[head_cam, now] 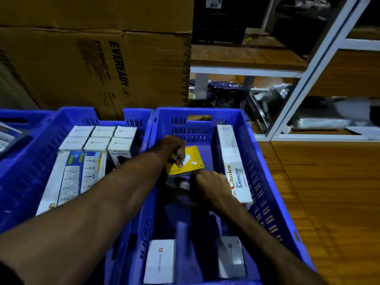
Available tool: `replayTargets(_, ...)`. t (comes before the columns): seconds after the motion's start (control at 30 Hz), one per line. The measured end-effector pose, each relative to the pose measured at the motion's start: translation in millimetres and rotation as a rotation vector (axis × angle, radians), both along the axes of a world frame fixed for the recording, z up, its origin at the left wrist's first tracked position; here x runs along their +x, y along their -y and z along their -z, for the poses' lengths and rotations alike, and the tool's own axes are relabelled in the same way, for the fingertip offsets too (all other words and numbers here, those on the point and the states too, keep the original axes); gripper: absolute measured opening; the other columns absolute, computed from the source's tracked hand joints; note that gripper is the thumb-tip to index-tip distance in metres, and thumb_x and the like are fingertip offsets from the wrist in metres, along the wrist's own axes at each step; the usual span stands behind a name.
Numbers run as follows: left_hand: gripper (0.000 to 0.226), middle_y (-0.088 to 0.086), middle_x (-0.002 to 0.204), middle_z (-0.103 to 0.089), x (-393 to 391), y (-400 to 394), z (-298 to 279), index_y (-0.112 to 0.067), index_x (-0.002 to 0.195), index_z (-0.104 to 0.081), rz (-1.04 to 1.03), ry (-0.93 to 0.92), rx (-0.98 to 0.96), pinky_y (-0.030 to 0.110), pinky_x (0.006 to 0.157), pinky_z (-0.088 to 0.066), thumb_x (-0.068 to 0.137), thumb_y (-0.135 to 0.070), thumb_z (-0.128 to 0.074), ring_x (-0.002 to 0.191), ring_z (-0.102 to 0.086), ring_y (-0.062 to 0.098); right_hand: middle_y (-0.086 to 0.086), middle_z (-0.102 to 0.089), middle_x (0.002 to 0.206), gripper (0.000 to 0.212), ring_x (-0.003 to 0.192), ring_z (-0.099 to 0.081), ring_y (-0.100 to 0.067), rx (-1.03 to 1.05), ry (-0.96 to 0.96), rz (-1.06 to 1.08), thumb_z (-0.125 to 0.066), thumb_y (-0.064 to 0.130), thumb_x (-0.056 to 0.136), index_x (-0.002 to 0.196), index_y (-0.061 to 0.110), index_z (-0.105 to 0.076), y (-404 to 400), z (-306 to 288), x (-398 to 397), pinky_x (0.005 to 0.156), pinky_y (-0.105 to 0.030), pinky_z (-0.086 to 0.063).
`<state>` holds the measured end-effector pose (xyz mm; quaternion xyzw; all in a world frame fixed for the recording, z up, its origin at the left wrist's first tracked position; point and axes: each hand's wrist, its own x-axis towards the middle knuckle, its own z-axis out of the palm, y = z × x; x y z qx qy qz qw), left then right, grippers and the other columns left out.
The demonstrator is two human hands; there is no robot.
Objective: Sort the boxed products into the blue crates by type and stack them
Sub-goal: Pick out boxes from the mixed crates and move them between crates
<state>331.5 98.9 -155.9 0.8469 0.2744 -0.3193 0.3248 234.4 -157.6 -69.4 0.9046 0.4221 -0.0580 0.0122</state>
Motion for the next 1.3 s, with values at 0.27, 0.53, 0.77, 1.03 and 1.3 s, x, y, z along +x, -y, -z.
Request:
replayTargets(0.27,0.084,0.013,0.119,-0.057,-29.0,40.3,-52.9,-0.015,0.133,-0.048,0.222,0.031,0.124,0.026,0.067,-0.047,0.064,-0.024,-0.095,0.094,-0.062,0.024,-0.008,-0.063,0.127,0.043,0.116,-0.065,-0.038,-0.024,-0.064,-0.015,-0.067,0.046,0.088,0.120,0.019,-0.059,24.4,-13.3,-2.4,0.083,-0.043,-0.049)
replayTargets(0.53,0.044,0.001,0.100,-0.058,-57.7,58.4,-104.1,-0.023,0.096,-0.055,0.357,0.629,0.391,0.034,0.069,-0.038,0.073,-0.044,-0.086,0.095,-0.058,0.025,-0.005,-0.069,0.105,0.055,0.106,-0.065,-0.034,0.193,-0.280,0.178,-0.072,0.071,0.070,0.095,0.023,-0.058,44.8,-37.8,13.9,0.080,-0.041,-0.050)
replayTargets(0.77,0.048,0.007,0.082,-0.065,-128.0,28.9,-152.1,-0.018,0.085,-0.061,-0.196,1.076,-0.004,0.040,0.064,-0.046,0.063,-0.052,-0.087,0.072,-0.057,0.014,0.005,-0.050,0.059,0.048,0.054,-0.046,-0.016,0.916,-0.760,0.380,-0.085,0.055,0.072,0.066,0.018,-0.055,61.5,-66.1,4.0,0.057,-0.035,-0.038)
replayTargets(1.03,0.047,0.021,0.117,-0.074,-270.5,-7.9,-202.1,-0.001,0.118,-0.068,-0.780,1.212,-0.543,0.041,0.080,-0.059,0.082,-0.029,-0.078,0.091,-0.072,0.027,0.005,-0.055,0.063,0.039,0.050,-0.044,-0.011,1.115,-1.056,0.197,-0.078,0.034,0.086,0.096,-0.002,-0.069,-8.2,-103.0,-72.6,0.044,-0.024,-0.036)
replayTargets(1.3,0.046,0.019,0.114,-0.076,-464.0,-59.5,-202.3,-0.005,0.111,-0.074,-0.930,1.306,-0.346,0.048,0.087,-0.061,0.078,-0.035,-0.086,0.098,-0.074,0.034,0.001,-0.050,0.064,0.050,0.048,-0.043,-0.010,0.966,-1.222,0.019,-0.082,0.042,0.073,0.090,-0.002,-0.066,-109.6,-118.1,-183.4,0.041,-0.020,-0.035)
